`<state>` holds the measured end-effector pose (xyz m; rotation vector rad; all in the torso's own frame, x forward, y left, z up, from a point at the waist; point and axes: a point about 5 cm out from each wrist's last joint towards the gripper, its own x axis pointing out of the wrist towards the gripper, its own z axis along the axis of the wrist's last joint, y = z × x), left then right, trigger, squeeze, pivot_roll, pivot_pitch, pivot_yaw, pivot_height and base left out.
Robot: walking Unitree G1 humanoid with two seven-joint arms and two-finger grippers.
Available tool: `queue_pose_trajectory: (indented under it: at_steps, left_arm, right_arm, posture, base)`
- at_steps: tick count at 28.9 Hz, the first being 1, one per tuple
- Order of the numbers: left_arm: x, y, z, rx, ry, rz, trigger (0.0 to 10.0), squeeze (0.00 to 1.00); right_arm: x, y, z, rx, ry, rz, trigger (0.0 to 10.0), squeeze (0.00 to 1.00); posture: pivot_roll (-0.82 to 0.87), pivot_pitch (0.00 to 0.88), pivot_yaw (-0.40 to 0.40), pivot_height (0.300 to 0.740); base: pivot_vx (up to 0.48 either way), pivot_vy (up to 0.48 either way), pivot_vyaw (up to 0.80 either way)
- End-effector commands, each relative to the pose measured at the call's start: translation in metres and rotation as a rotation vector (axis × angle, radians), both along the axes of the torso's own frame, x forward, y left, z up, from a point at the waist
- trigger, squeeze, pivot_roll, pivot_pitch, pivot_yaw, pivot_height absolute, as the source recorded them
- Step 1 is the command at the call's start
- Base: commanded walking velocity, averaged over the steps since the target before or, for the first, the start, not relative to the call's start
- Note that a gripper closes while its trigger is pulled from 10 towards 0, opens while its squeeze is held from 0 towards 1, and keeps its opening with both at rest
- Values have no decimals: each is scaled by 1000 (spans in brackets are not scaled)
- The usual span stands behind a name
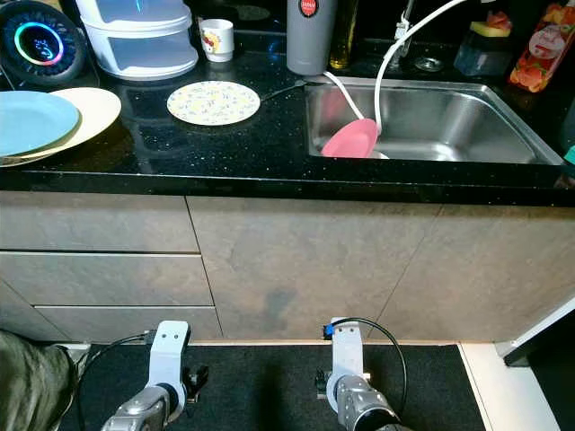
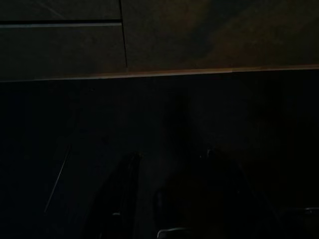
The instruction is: Kitchen organization
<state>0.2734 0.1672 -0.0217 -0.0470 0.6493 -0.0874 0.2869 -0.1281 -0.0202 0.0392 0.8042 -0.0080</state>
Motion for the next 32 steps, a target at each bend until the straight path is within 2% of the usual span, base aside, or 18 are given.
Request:
queue_pose_trajectory:
  at_steps: [1, 29, 32]
  left_arm:
    - [-6, -3, -6, 7, 39, -12, 10000, 0]
    - [-6, -3, -6, 22, 38, -29, 10000, 0]
    - [-6, -3, -7, 24, 39, -30, 10000, 0]
  right_arm:
    - [-3, 0, -3, 4, 20, -10, 10000, 0]
    - [-4, 0, -3, 12, 19, -19, 10000, 0]
    - [-4, 0, -4, 35, 17, -36, 10000, 0]
  posture:
    - [15, 174, -32, 740]
    - [15, 171, -29, 740]
    - [14, 169, -28, 740]
  base:
    - [0, 0, 0]
    - [0, 0, 0]
    - [0, 0, 0]
